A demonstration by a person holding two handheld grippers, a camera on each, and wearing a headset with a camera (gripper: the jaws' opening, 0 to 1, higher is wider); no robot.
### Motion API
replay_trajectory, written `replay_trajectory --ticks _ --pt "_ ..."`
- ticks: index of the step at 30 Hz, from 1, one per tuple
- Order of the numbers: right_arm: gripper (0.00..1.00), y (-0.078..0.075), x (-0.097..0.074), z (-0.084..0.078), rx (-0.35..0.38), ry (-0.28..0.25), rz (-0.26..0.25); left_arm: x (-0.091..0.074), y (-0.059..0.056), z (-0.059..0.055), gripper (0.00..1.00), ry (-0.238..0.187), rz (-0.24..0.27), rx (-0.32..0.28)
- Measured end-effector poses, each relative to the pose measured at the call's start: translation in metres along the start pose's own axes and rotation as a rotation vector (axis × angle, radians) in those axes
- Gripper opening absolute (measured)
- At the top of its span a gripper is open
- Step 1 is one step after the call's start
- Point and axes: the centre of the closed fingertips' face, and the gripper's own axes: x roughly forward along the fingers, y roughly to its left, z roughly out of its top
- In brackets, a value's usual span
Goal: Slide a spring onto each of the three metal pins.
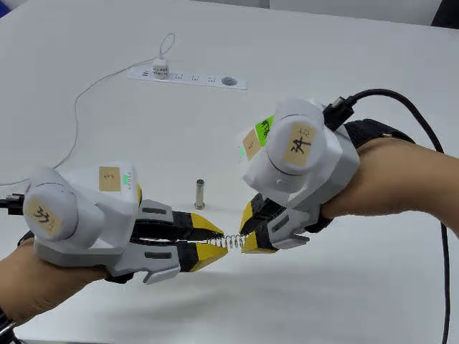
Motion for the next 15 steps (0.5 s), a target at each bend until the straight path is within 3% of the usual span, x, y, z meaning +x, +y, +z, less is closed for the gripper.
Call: replay_trajectory --ticks 6,15 --pt "0.13 0.001 0.0046 -0.0076 0.017 0.007 0.009 -0.0007 -0.0017 0.0097 0.11 -0.023 -0.01 0.003" --pt "0.12 0.0009 0.0045 -0.008 0.022 -0.007 0.007 0.0004 -0.0018 0.0105 0.11 -0.023 -0.015 0.001"
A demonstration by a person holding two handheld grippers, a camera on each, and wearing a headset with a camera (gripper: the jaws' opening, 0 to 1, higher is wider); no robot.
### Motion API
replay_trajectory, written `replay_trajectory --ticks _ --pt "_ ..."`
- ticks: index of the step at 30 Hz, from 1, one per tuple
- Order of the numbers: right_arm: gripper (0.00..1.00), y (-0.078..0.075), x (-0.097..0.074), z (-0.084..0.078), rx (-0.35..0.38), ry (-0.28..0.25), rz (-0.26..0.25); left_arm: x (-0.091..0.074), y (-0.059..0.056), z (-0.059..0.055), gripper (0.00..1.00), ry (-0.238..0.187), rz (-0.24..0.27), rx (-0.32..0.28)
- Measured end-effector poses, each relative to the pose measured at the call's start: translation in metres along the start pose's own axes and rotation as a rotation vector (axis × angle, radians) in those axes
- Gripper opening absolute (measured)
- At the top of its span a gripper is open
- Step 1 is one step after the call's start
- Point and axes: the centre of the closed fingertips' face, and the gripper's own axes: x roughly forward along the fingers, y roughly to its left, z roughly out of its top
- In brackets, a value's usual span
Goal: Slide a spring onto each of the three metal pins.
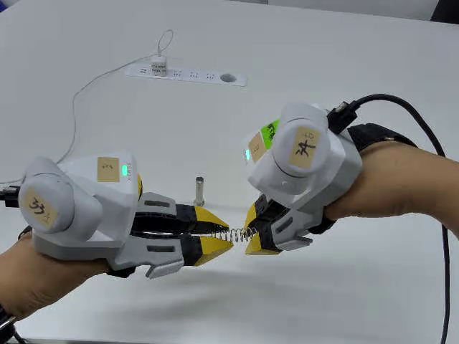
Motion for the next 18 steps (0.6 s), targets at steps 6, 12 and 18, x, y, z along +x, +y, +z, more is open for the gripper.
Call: replay_trajectory --ticks 6,12,18 --pt "0.12 -0.002 -0.008 0.006 0.001 -0.016 -0.017 0.0 0.002 -0.003 0.11 0.01 0.007 -0.005" --pt "0.12 -0.001 -0.018 0.022 0.009 -0.065 -0.015 0.0 0.002 -0.008 0.11 0.023 0.015 -0.01" --pt "0.12 0.002 -0.02 0.031 -0.013 -0.071 -0.017 0.0 0.003 -0.009 0.12 0.028 0.019 -0.009"
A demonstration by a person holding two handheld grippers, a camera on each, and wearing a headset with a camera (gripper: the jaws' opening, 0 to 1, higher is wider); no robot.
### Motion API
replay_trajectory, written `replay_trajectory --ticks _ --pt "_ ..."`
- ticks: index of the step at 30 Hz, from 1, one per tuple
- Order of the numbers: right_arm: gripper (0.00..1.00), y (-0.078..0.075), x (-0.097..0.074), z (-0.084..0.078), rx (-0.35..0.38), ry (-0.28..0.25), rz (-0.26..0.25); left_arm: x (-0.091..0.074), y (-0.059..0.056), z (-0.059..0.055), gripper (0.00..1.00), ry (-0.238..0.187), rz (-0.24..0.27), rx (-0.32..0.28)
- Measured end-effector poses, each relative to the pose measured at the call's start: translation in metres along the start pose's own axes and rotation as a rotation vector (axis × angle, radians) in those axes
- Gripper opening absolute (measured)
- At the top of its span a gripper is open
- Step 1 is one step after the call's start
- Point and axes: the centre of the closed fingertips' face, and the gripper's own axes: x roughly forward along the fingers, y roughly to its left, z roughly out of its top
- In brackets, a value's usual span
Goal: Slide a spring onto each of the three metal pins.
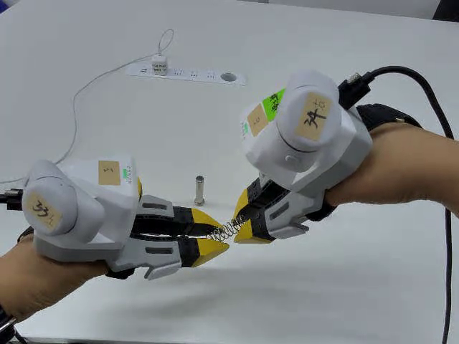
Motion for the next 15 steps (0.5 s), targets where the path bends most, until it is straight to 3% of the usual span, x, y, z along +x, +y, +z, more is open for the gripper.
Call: replay_trajectory --ticks 15 --pt "0.12 0.006 0.0 0.022 -0.025 -0.035 0.01 0.001 -0.002 -0.001 0.12 -0.002 -0.008 -0.003"
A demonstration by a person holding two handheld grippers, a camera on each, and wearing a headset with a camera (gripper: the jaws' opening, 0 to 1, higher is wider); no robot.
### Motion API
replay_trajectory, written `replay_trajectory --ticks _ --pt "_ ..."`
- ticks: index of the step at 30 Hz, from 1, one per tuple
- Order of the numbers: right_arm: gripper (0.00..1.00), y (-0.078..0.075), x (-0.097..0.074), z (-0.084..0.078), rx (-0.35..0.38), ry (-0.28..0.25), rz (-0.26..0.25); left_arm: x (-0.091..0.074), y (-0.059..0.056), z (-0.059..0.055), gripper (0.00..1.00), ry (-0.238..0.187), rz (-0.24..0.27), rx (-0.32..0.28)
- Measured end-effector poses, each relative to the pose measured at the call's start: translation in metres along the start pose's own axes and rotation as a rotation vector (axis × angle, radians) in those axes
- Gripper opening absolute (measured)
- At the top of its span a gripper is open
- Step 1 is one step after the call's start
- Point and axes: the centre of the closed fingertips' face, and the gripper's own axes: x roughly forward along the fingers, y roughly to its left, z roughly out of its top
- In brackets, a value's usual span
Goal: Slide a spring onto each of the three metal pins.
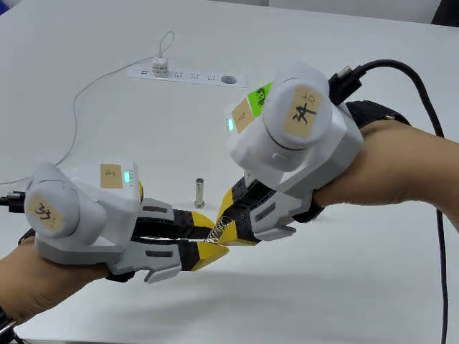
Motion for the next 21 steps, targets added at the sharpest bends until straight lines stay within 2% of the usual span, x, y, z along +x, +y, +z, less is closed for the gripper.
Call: replay_trajectory --ticks 10,21 --pt "0.12 -0.002 0.0 0.0 0.0 0.011 -0.001 0.0 0.002 0.001 0.13 -0.007 0.004 0.003" --pt "0.12 -0.017 -0.01 -0.016 0.017 0.053 -0.044 -0.008 0.008 -0.003 0.22 -0.009 0.042 -0.025"
